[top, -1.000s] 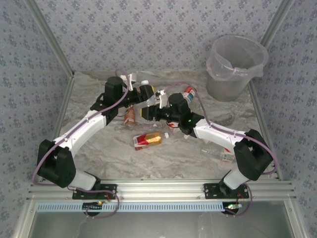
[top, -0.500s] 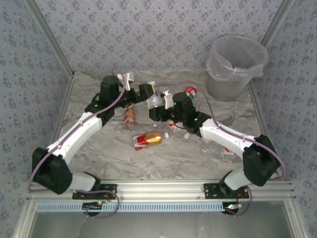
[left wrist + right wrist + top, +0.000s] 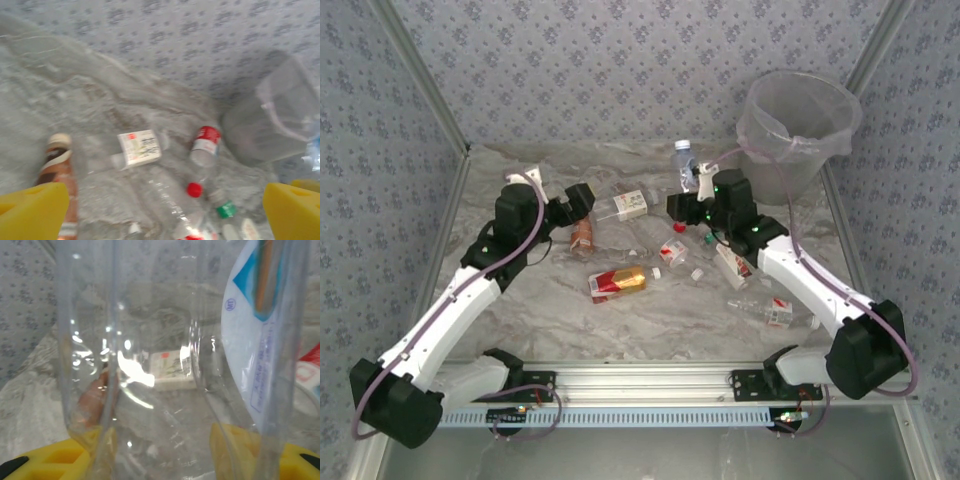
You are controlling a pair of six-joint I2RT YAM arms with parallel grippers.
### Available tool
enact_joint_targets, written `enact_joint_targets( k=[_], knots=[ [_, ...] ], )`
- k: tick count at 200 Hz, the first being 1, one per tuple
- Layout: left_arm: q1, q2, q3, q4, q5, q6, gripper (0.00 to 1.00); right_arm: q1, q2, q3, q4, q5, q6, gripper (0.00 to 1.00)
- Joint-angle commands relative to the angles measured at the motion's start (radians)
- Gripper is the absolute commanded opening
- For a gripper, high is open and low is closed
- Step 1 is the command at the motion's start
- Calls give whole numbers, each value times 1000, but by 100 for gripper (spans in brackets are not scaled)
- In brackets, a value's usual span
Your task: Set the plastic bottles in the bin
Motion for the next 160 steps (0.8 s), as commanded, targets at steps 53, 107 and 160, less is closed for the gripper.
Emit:
enact_joint_targets(
  k=[53, 107, 160],
  knots=[
    [9, -167, -115, -78, -228, 7, 99, -240, 7, 296, -219, 58, -164, 53],
    [39, -226, -184, -71, -221, -64, 99, -443, 109, 460, -290, 112, -172, 54],
    [62, -226, -202, -71, -185, -101, 100, -562, 271, 635, -308, 147, -181, 55]
  ],
)
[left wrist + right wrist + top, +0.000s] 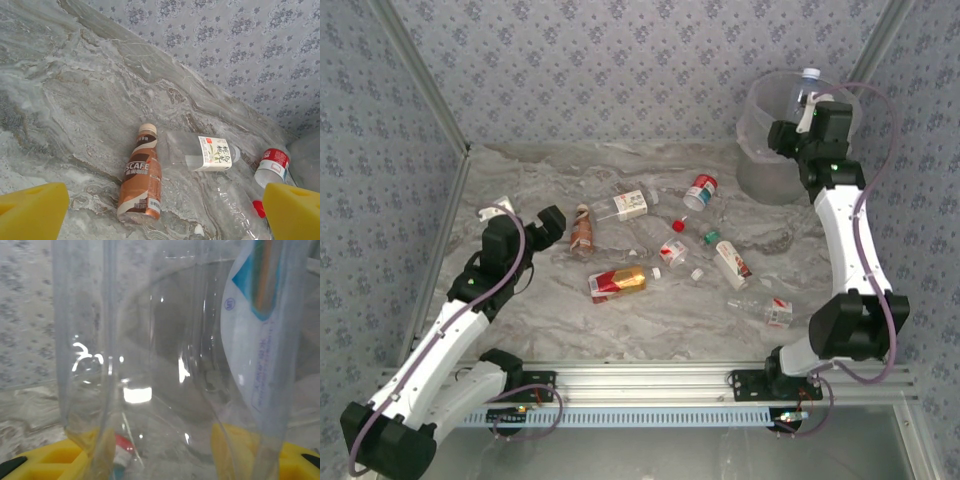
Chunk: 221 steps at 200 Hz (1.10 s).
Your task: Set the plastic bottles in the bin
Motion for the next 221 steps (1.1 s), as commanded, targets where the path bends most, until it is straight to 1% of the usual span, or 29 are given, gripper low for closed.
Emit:
enact_joint_targets(
  k=[1, 22, 41, 60, 81, 121, 141, 164, 193, 221],
  knots=[
    [11, -15, -8, 11, 21, -30, 100, -28, 81, 116, -26, 37, -24, 55],
    [16, -13, -14, 20, 28, -42, 99, -49, 181, 221, -24, 36, -13, 56],
    [19, -15, -15, 23, 31, -56, 99, -52, 276, 352, -56, 26, -7, 56],
    [21, -17, -17, 22, 35, -62, 99, -52, 368, 459, -77, 63, -6, 57],
    [22, -17, -23, 20, 37, -62, 99, -52, 460, 547, -86, 96, -7, 58],
    [27, -5, -38, 17, 40, -65, 99, -52, 597, 681, -164, 83, -22, 58],
    [30, 9, -41, 17, 42, -67, 99, -52, 622, 695, -200, 47, -38, 59],
    [34, 30, -40, 23, 49, -68, 99, -51, 637, 693, -288, 10, -65, 60],
    [39, 57, -33, 28, 72, -65, 99, -47, 627, 669, -361, 1, -98, 59],
    [39, 75, -32, 32, 80, -64, 99, -47, 601, 644, -385, 1, -118, 60]
  ],
)
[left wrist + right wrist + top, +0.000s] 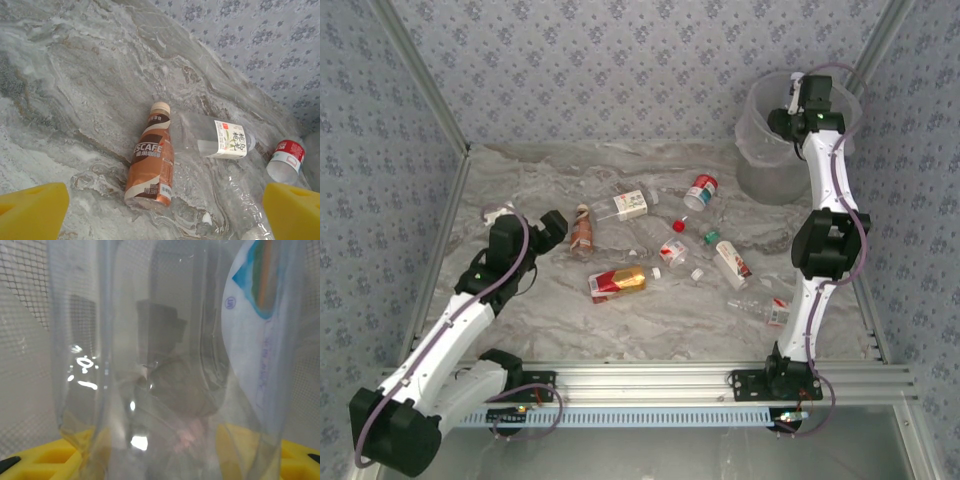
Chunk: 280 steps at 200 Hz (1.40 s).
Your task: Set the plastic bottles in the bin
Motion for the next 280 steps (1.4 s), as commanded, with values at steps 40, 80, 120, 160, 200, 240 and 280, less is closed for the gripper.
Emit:
enact_joint_targets(
  k=[40, 80, 120, 160, 200, 240, 280],
  knots=[
    [8, 29, 6, 36, 29, -6, 100, 1, -35, -1, -94, 16, -28, 69],
    [11, 41, 8, 36, 40, -5, 99, 4, -48, 4, -104, 27, -4, 74],
    [15, 61, 11, 30, 45, -3, 99, 3, -100, 2, -101, 38, 20, 76],
    [17, 122, 24, 7, 93, 40, 100, 4, -166, 2, -87, 11, 32, 78],
    [17, 182, 71, -59, 110, 114, 99, 9, -239, -34, -55, 12, 53, 81],
    [17, 197, 76, -54, 144, 169, 99, 35, -379, -154, -8, 23, 54, 85],
    [17, 196, 68, -33, 172, 199, 99, 69, -562, -338, 42, 22, 53, 89]
  ],
)
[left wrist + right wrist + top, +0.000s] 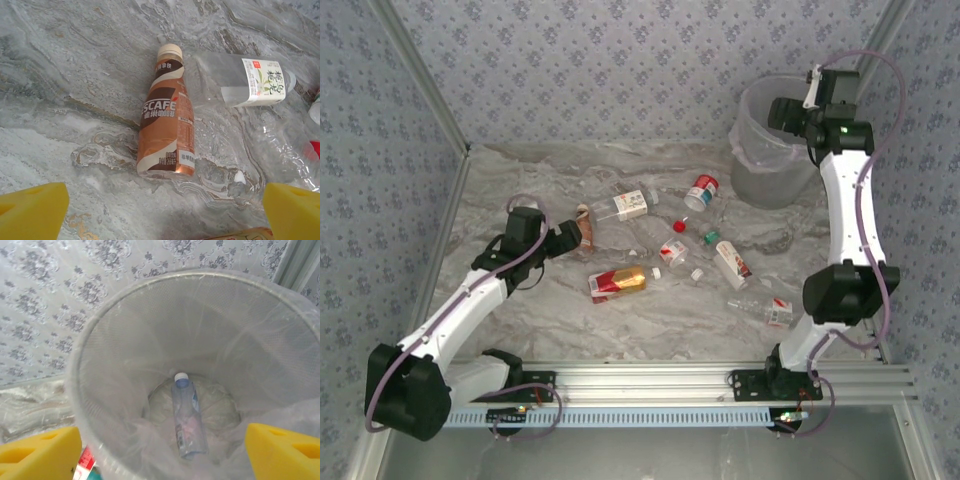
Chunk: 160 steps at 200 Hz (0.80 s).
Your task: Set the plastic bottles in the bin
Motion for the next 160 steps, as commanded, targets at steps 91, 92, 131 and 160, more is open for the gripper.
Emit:
enact_joint_targets(
  k=[91, 92, 131, 160],
  knots=[
    [2, 45, 74, -63, 175, 101, 99, 99, -496, -560, 20, 5, 69, 100],
    [2, 45, 75, -65, 179, 102, 99, 98, -499, -565, 22, 5, 70, 100],
    [-5, 90, 122, -133, 311, 126, 99, 100, -624, -763, 146, -18, 125, 100],
    [-52, 138, 130, -133, 391, 179, 99, 100, -641, -862, 214, -54, 140, 100]
  ],
)
